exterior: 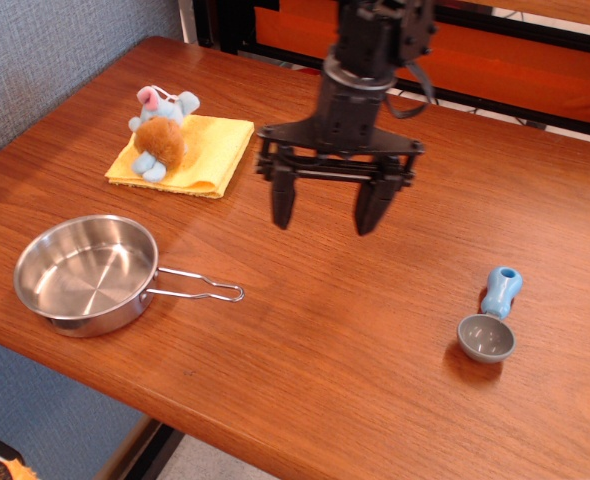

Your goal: Place the pot in between the spoon and the cloth.

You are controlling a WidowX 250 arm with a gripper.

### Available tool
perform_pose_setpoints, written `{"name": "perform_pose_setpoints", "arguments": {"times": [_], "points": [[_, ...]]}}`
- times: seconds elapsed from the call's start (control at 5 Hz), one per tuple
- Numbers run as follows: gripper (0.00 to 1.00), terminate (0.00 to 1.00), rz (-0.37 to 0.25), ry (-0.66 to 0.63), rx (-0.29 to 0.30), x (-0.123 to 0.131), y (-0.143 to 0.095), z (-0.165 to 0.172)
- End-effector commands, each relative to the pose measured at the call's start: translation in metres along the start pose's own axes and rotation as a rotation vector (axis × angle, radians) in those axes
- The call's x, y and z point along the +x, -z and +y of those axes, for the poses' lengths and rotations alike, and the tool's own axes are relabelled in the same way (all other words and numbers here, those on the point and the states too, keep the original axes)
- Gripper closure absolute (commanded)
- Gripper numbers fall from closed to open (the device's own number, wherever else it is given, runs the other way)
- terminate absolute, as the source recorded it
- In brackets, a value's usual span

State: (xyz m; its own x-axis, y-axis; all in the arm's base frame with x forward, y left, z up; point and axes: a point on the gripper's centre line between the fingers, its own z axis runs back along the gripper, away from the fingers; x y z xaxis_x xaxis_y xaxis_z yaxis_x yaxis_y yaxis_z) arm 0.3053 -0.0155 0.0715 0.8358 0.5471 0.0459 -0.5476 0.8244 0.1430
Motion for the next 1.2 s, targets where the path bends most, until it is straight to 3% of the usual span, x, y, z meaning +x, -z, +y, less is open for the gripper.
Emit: {"name": "perform_pose_setpoints", "arguments": {"times": [0.0, 0.2, 0.8, 1.0], "points": [[0.00, 0.00, -0.100, -0.239, -0.017, 0.028, -0.009, 0.070], [0.00, 0.00, -0.128, -0.312, -0.067, 0.037, 0.001, 0.091], [0.00, 0.00, -0.101, -0.420, -0.061, 0.031, 0.029, 0.118], [0.00, 0.00, -0.080, -0.452, -0.088, 0.026, 0.036, 0.123]]}}
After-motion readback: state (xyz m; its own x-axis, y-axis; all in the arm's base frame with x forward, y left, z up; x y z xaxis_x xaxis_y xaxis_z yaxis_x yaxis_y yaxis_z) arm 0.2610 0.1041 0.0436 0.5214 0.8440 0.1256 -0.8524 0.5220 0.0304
